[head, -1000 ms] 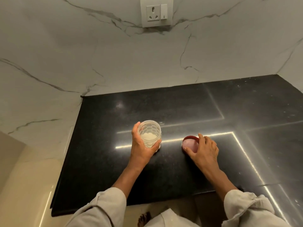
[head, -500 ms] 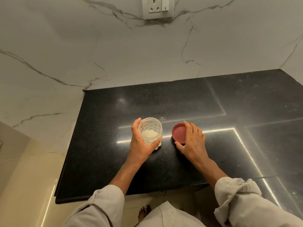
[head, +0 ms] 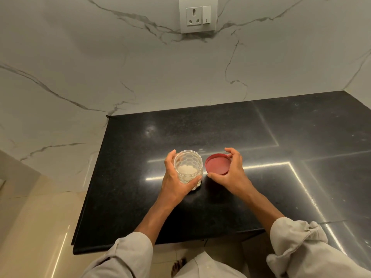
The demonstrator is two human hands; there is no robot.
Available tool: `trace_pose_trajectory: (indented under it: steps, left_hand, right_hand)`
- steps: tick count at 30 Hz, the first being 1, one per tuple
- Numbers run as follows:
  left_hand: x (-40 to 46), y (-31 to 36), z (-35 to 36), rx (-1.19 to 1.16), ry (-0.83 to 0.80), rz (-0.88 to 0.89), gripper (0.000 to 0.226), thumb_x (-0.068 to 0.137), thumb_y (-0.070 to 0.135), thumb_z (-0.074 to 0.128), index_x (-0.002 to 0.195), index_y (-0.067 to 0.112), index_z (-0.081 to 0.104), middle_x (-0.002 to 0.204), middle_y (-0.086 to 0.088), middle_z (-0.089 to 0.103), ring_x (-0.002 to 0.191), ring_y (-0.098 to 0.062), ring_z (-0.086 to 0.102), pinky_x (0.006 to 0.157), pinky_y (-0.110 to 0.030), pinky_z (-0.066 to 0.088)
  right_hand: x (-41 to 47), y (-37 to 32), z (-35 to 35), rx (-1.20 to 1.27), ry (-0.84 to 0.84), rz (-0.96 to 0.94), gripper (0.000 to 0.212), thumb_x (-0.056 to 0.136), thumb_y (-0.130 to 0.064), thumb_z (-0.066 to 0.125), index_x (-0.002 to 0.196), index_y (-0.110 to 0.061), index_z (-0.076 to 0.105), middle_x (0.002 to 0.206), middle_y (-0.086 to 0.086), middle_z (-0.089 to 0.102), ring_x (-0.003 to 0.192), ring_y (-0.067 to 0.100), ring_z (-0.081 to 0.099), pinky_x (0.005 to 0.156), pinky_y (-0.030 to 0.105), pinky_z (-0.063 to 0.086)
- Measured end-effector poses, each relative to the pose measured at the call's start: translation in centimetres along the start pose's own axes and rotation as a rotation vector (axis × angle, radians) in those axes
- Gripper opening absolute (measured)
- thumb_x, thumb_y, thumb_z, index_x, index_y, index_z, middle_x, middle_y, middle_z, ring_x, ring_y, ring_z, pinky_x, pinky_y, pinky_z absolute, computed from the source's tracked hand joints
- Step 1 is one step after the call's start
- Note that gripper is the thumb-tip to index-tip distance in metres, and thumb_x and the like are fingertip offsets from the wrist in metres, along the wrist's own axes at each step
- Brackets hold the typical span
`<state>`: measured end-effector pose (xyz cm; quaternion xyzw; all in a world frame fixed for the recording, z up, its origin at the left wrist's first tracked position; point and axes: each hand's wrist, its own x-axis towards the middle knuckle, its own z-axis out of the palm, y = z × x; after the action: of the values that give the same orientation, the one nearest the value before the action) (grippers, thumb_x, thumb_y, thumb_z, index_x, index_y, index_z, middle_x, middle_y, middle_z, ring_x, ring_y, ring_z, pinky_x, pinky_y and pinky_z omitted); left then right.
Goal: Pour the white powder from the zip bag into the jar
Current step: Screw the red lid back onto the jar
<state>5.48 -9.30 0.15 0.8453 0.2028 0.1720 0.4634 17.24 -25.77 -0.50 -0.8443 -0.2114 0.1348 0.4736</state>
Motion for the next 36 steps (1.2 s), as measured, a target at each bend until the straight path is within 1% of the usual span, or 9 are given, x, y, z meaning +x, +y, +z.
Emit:
trace_pose_trajectory:
  steps: [3,6,10,12,16,19,22,33,36]
  left_hand:
    - [0.4,-0.3,-0.2,-0.001,-0.044,0.012,0.106,0.066,0.044,0.085,0.144,0.03,0.014,0.142,0.01,0.037,0.125,-0.002,0.041,0.096,-0.011,0.035]
    - [0.6,-0.4,-0.3,-0.014,-0.068,0.012,0.101,0.065,0.048,0.085,0.14,0.034,0.02,0.14,0.012,0.041,0.125,-0.002,0.045,0.098,-0.013,0.039]
    - [0.6,-0.5,-0.3,-0.064,-0.075,-0.019,0.095,0.066,0.046,0.085,0.136,0.036,0.022,0.135,0.016,0.041,0.12,0.0,0.046,0.094,-0.009,0.038]
    - [0.5,-0.6,-0.3,-0.097,-0.081,-0.046,0.092,0.067,0.043,0.085,0.135,0.039,0.023,0.13,0.02,0.042,0.115,0.006,0.047,0.089,-0.005,0.038]
    - [0.5,-0.8,-0.2,-0.165,-0.107,-0.072,0.089,0.068,0.044,0.083,0.137,0.037,0.028,0.133,0.017,0.049,0.119,0.002,0.053,0.094,-0.017,0.047]
    - [0.5,-0.7,-0.4,-0.18,-0.135,-0.08,0.088,0.069,0.043,0.083,0.137,0.04,0.027,0.135,0.018,0.047,0.119,0.007,0.051,0.089,-0.015,0.049]
    - [0.5,-0.4,-0.5,-0.187,-0.123,-0.099,0.089,0.068,0.039,0.084,0.135,0.042,0.026,0.132,0.016,0.048,0.113,0.007,0.053,0.08,-0.011,0.049]
    - [0.4,-0.6,0.0,-0.21,-0.114,-0.134,0.096,0.066,0.042,0.085,0.14,0.034,0.024,0.13,0.02,0.044,0.109,0.006,0.053,0.075,-0.009,0.048]
    - [-0.1,-1.2,0.2,-0.183,-0.113,-0.101,0.097,0.067,0.044,0.084,0.142,0.032,0.023,0.137,0.015,0.043,0.121,-0.001,0.05,0.087,-0.012,0.048]
  right_hand:
    - [-0.4,-0.7,-0.4,-0.091,-0.061,-0.195,0.096,0.067,-0.033,0.087,0.132,-0.04,0.016,0.137,-0.002,0.027,0.126,0.017,0.039,0.098,0.031,0.047]
    - [-0.5,-1.3,-0.9,-0.028,-0.091,-0.265,0.096,0.064,-0.036,0.088,0.131,-0.041,0.02,0.131,-0.004,0.033,0.12,0.016,0.047,0.092,0.027,0.053]
    - [-0.2,-2.4,-0.8,0.331,-0.141,-0.075,0.095,0.061,-0.041,0.089,0.133,-0.041,0.027,0.126,-0.008,0.039,0.118,0.021,0.055,0.093,0.038,0.054]
    - [0.1,-3.4,-0.5,0.39,-0.13,-0.02,0.085,0.064,-0.043,0.085,0.131,-0.039,0.034,0.127,-0.005,0.042,0.116,0.019,0.056,0.09,0.032,0.055]
    - [0.8,-5.9,0.0,-0.011,-0.157,-0.291,0.079,0.075,-0.055,0.075,0.14,-0.039,0.034,0.137,-0.01,0.031,0.12,0.01,0.044,0.091,0.023,0.05]
    - [1.7,-7.9,0.2,-0.402,-0.231,-0.498,0.079,0.081,-0.064,0.062,0.147,-0.041,0.026,0.144,-0.01,0.033,0.126,0.012,0.036,0.103,0.033,0.038]
    - [2.4,-8.9,1.1,-0.687,-0.285,-0.597,0.076,0.083,-0.07,0.051,0.148,-0.041,0.024,0.147,-0.007,0.036,0.127,0.016,0.037,0.104,0.038,0.032]
    - [3.1,-8.7,1.8,-0.832,-0.336,-0.629,0.075,0.084,-0.072,0.045,0.148,-0.042,0.023,0.146,-0.007,0.038,0.126,0.016,0.039,0.101,0.038,0.034]
    - [2.9,-8.6,2.0,-0.823,-0.332,-0.64,0.071,0.086,-0.068,0.045,0.148,-0.04,0.026,0.147,-0.006,0.038,0.126,0.017,0.038,0.1,0.038,0.035]
